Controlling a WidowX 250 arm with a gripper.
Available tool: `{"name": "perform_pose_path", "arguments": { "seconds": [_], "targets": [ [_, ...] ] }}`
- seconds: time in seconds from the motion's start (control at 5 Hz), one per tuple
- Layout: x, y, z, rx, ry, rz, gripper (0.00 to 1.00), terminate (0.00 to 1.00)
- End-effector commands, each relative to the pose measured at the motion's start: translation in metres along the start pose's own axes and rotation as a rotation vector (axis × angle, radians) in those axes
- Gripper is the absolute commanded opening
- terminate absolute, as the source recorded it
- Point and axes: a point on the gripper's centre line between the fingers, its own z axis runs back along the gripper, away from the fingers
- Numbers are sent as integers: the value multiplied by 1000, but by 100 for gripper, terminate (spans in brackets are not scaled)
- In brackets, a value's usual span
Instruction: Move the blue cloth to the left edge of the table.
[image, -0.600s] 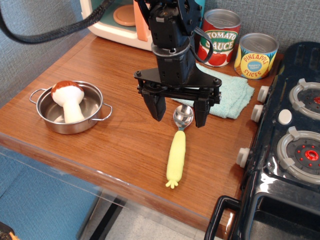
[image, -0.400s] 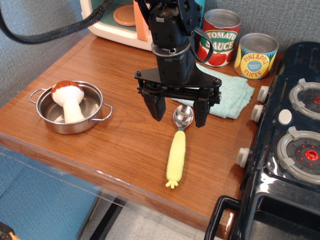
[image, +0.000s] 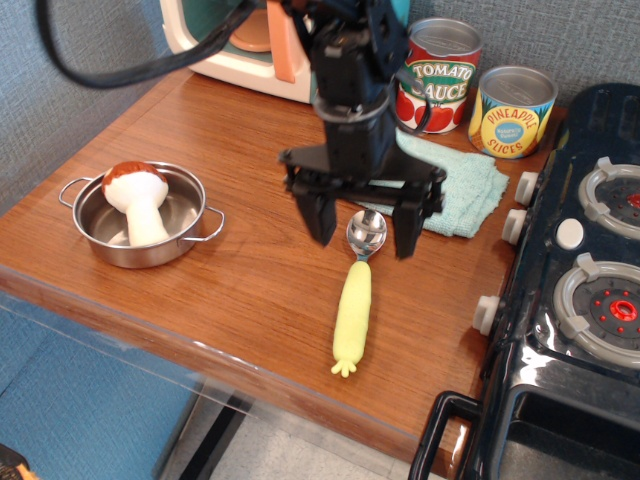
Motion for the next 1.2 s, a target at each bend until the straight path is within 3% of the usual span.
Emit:
{"name": "perform_pose_path", "arguments": {
  "seconds": [0.0,0.2,0.4,0.6,1.0],
  "targets": [
    [81,-16,-6,39,-114,-6,100,0],
    [122,-19,-24,64,-131,-2,100,0],
    [145,-19,-49,80,-88,-26,100,0],
    [148,-14,-66,98,-38,-34,100,0],
    [141,17,-72,127,-4,-20,100,0]
  ]
}}
